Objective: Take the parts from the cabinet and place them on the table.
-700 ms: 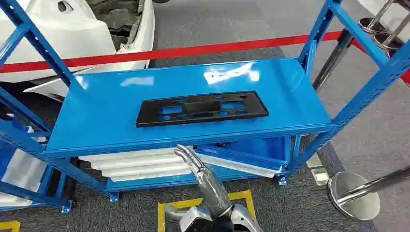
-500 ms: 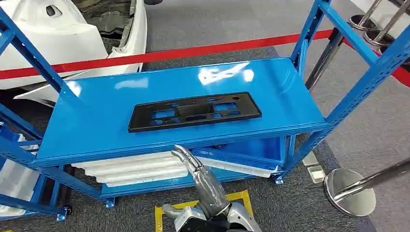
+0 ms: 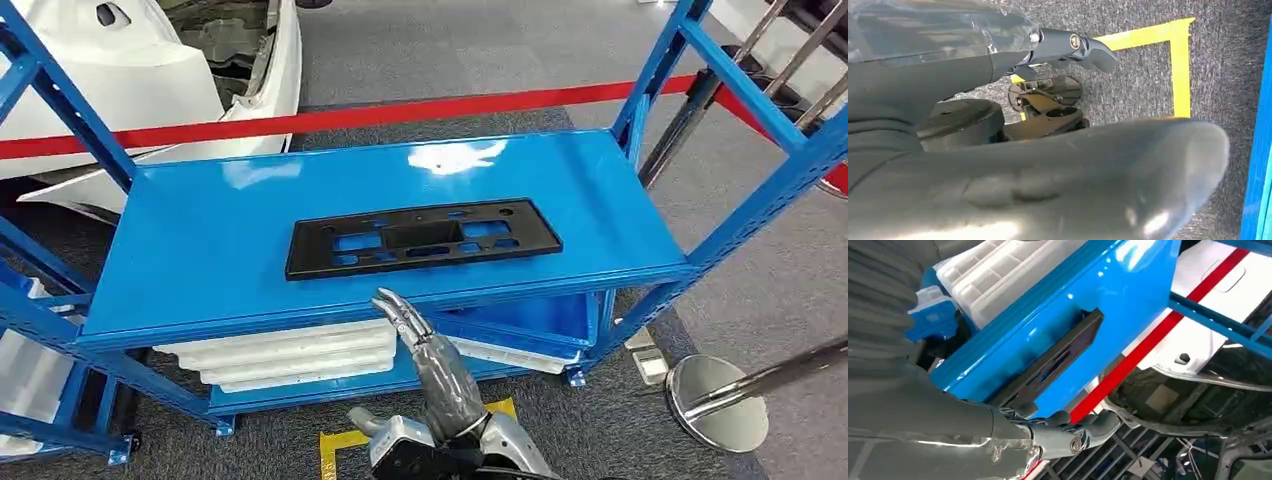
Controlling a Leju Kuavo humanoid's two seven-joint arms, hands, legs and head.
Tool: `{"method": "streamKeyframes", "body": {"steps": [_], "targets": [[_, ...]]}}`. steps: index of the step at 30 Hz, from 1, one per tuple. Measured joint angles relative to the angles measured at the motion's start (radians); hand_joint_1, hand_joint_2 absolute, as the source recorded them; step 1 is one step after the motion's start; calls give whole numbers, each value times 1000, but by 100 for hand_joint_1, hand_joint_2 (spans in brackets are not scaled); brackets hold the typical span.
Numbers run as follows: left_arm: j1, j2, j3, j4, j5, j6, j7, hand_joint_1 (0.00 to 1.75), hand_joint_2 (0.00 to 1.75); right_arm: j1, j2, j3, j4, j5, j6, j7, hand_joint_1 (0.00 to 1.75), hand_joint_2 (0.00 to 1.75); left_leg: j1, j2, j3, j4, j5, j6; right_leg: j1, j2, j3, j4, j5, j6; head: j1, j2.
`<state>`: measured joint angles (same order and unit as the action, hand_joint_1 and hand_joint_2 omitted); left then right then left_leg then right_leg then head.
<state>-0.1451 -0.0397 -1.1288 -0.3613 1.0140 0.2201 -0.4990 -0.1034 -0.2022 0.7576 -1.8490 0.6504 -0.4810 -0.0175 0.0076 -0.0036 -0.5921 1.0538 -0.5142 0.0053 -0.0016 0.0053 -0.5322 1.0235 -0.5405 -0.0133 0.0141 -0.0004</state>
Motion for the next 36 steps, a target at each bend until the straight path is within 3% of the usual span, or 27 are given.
{"method": "streamKeyframes", "body": {"steps": [5, 11, 18, 21, 29, 36], "targets": [[1, 0, 0, 0, 4, 8, -7, 0, 0, 10, -18, -19, -20, 85, -3, 73, 0, 175, -1, 0, 1, 0, -2, 3, -1, 0, 1, -3, 0, 11, 0, 0], [4, 0, 0, 0, 13, 4, -9, 0, 0, 36, -68, -63, -63, 175, -3, 184, 0, 175, -1, 0, 2, -2, -2, 4, -1, 0, 1, -4, 0, 13, 0, 0], [7, 0, 0, 2, 15, 4, -9, 0, 0, 54, -112, -96, -101, 194, -3, 208, 0, 175, -1, 0, 5, -5, -2, 4, -1, 0, 2, -4, -1, 13, 0, 0], [7, 0, 0, 3, 21, 5, -15, 0, 0, 57, -129, -106, -113, 247, 3, 271, 0, 175, -1, 0, 6, -6, -2, 4, -1, 0, 2, -4, -1, 13, -1, 0], [11, 0, 1, 3, 27, 35, -19, 0, 0, 79, -222, -164, -166, 381, 77, 456, 0, 175, -1, 0, 7, -7, -2, 4, -1, 0, 2, -4, -1, 13, 0, 0], [12, 0, 1, 3, 32, 37, -17, 0, 0, 84, -298, -212, -201, 407, 230, 482, 0, 175, -1, 0, 7, -7, -3, 4, -1, 0, 3, -4, -2, 14, 0, 0]]}}
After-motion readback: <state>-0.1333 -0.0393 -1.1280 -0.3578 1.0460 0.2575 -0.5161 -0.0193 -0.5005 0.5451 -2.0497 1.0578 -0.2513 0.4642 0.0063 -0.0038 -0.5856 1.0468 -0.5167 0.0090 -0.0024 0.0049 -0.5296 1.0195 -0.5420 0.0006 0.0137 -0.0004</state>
